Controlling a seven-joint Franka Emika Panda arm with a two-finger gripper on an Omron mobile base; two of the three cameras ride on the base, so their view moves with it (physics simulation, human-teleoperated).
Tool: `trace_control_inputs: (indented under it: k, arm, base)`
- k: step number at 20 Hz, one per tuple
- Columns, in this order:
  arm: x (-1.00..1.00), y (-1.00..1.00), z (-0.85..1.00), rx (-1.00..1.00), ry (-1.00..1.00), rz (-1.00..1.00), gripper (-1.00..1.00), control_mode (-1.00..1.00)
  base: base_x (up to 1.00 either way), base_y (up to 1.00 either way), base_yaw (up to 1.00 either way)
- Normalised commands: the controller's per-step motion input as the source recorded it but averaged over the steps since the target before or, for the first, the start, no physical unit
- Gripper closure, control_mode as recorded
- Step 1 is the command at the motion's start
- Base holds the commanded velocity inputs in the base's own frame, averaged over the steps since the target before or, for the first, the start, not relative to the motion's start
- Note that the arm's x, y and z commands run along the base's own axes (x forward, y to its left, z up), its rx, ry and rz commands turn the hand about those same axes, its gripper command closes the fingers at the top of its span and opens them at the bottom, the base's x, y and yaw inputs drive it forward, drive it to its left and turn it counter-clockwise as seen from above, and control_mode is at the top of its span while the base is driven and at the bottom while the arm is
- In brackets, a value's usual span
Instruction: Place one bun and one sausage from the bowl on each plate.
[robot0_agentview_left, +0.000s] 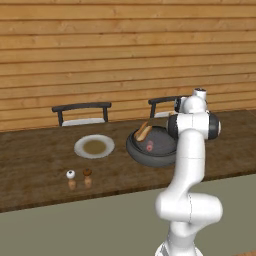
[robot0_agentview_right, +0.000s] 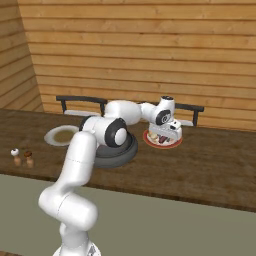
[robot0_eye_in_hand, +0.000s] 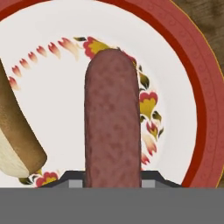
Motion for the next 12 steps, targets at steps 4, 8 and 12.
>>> trace_control_inputs:
  k: [4,8,12]
  arm:
    - [0.00,0.00,0.00,0.00,0.00,0.00,-1.00,-1.00]
    - [0.00,0.00,0.00,0.00,0.00,0.00,-1.00,-1.00]
    - [-0.04,0.00,0.00,0.00,0.00,0.00,-1.00,-1.00]
  base:
    - [0.00,0.00,0.00]
    - [0.00,0.00,0.00]
    - [0.00,0.00,0.00]
